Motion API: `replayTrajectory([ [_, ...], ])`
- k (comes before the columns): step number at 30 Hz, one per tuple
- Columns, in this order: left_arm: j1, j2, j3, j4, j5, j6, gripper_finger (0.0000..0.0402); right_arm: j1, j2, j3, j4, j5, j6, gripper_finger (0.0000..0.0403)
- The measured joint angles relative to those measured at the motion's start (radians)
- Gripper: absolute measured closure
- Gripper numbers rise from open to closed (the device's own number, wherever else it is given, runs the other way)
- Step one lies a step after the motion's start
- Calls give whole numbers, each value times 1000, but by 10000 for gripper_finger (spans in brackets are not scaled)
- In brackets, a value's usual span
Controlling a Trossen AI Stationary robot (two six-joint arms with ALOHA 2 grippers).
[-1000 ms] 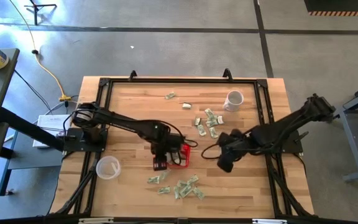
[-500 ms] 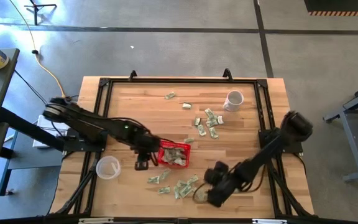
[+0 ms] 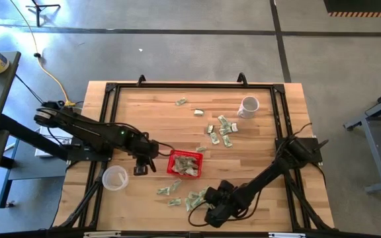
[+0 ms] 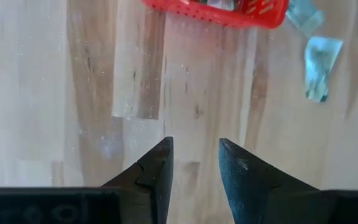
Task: Pick and place Stevia / Truvia into bins
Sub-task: Put the green stevia packet into the red basket
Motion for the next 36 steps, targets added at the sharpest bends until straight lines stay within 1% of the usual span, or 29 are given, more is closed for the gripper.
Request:
replayTrajectory([
  [3,0,-10,0,-26,-2,30,239,1,17,3,3,-5,46,117],
  [6,0,-10,0,-42,-2,48,239,-6,21,3,-12,-7,81,159],
  [9,0,-14,0,-38,-3,67,242,-20,21,3,-44,-28,97,230],
  [14,0,-13,0,-48,-8,87,243,-40,21,2,-87,-96,80,369],
  [15,0,-13,0,-49,-8,89,243,-47,18,2,-90,-117,87,385],
  [16,0,-13,0,-49,-8,89,244,-54,10,2,-92,-135,95,392],
  [19,0,-13,0,-59,-8,89,245,-74,-38,-7,-113,-132,117,385],
  [22,0,-13,-5,-59,-7,84,245,-100,-142,-6,-164,-24,101,398],
  [25,0,-19,-41,-26,19,46,245,-159,-242,0,-229,111,61,394],
  [27,0,-30,-77,30,52,2,245,-219,-276,-6,-234,137,-18,394],
  [30,-2,-56,-130,147,123,-92,245,-323,-285,-4,-106,77,-183,400],
  [33,-16,-73,-157,245,192,-178,245,-404,-254,-2,71,-52,-326,393],
  [34,-26,-76,-158,257,207,-197,245,-420,-237,-1,111,-85,-347,388],
  [36,-55,-77,-158,298,217,-234,245,-438,-214,-5,128,-118,-350,376],
])
